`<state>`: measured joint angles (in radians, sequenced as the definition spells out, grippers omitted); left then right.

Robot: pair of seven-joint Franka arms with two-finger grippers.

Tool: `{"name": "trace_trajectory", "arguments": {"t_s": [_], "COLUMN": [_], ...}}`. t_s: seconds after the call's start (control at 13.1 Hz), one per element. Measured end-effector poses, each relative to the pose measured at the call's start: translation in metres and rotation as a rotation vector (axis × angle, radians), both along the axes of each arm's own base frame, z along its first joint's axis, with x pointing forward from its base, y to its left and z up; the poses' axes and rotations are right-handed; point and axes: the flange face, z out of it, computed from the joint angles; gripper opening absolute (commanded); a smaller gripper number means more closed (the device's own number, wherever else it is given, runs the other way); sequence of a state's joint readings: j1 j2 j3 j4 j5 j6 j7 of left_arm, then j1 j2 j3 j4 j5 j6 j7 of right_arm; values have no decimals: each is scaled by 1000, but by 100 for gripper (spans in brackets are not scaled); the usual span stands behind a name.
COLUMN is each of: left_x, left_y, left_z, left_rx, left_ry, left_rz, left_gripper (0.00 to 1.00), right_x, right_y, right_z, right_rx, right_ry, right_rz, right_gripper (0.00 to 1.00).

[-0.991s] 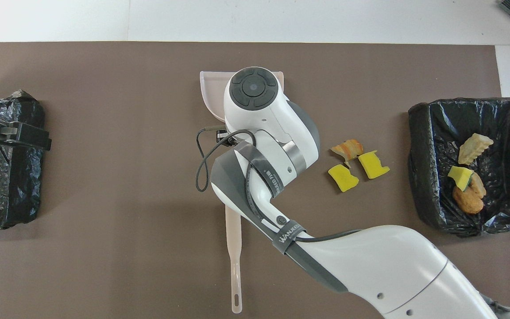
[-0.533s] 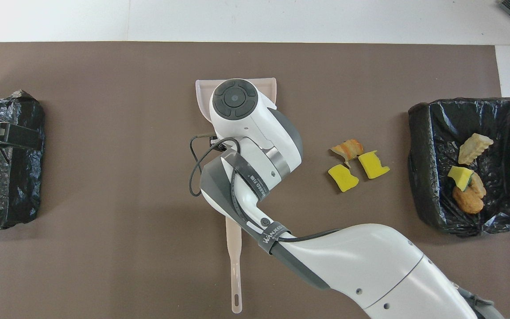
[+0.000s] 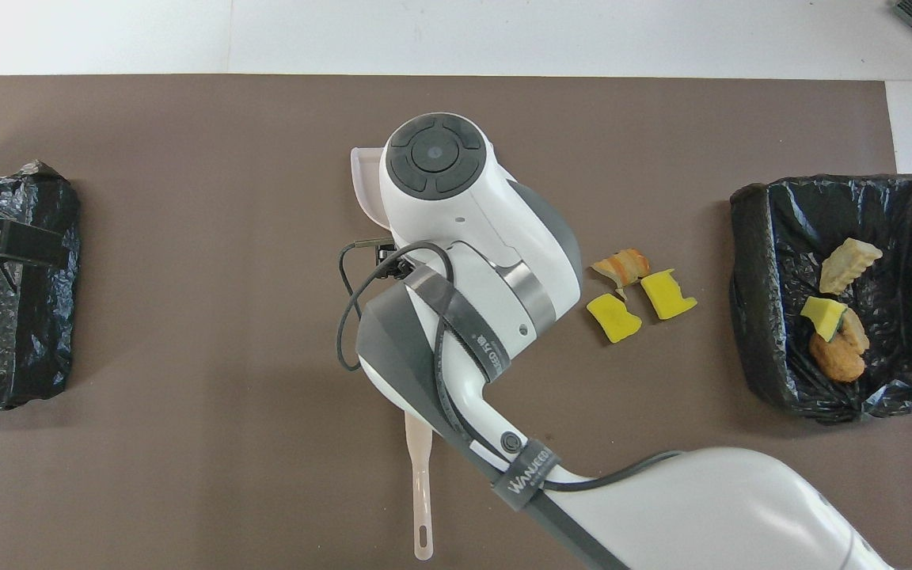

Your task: Sweep and dump trash in bin

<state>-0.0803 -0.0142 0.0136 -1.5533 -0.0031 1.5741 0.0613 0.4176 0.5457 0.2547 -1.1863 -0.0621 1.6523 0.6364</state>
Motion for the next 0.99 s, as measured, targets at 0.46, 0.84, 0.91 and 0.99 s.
{"name": "trace_trajectory", "arguments": {"t_s": [0.46,0.84,0.91,0.99], "left_x": [0,0,0,0], "left_y": [-1,0,0,0], "left_z": [0,0,0,0], "left_rx": [0,0,0,0], "left_ry": [2,2,2,2], "left_rz": [-1,-1,-1,-1], "left_gripper": [100,100,100,100], "right_x": [-132,-222,-236,-248], "right_y": [16,18,20,23], "right_z": [18,-66,-85,-103], "right_rx": [-10,39,34,33], "right_ry": [121,159,156,149], "right_rz": [45,18,26,36], "right_gripper": [100,100,100,100]}}
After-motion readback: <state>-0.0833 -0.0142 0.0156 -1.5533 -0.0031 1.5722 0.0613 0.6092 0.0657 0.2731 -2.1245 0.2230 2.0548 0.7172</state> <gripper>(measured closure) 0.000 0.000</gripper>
